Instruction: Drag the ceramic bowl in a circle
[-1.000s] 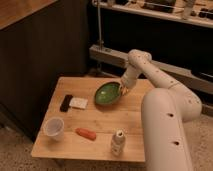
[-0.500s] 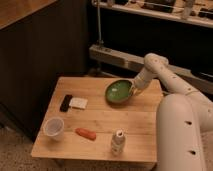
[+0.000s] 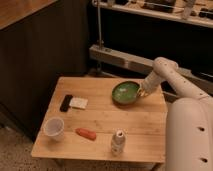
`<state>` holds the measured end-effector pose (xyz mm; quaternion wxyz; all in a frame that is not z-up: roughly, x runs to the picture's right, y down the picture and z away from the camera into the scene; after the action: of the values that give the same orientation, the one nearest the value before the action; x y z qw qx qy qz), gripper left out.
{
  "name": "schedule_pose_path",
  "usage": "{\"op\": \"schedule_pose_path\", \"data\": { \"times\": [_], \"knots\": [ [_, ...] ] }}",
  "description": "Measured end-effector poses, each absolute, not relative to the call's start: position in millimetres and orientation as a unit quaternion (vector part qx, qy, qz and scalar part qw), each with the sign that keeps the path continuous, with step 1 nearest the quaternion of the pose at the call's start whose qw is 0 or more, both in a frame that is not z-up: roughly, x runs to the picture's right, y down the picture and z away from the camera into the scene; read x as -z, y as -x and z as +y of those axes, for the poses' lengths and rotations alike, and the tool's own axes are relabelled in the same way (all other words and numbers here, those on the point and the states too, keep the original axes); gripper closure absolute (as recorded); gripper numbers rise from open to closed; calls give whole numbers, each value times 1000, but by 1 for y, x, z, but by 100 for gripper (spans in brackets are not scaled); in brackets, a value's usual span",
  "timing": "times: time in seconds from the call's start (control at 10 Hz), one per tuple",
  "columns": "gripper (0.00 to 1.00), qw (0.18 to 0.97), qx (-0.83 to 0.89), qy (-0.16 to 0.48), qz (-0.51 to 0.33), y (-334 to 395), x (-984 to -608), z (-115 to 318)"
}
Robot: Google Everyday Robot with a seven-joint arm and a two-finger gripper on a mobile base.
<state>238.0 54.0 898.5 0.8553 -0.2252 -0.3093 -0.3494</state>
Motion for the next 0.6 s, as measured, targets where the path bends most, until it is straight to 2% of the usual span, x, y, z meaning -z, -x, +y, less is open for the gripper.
{"op": "schedule_pose_path", "data": {
  "times": [0.6],
  "knots": [
    [100, 908, 219, 252, -255, -266, -847, 105]
  ]
}}
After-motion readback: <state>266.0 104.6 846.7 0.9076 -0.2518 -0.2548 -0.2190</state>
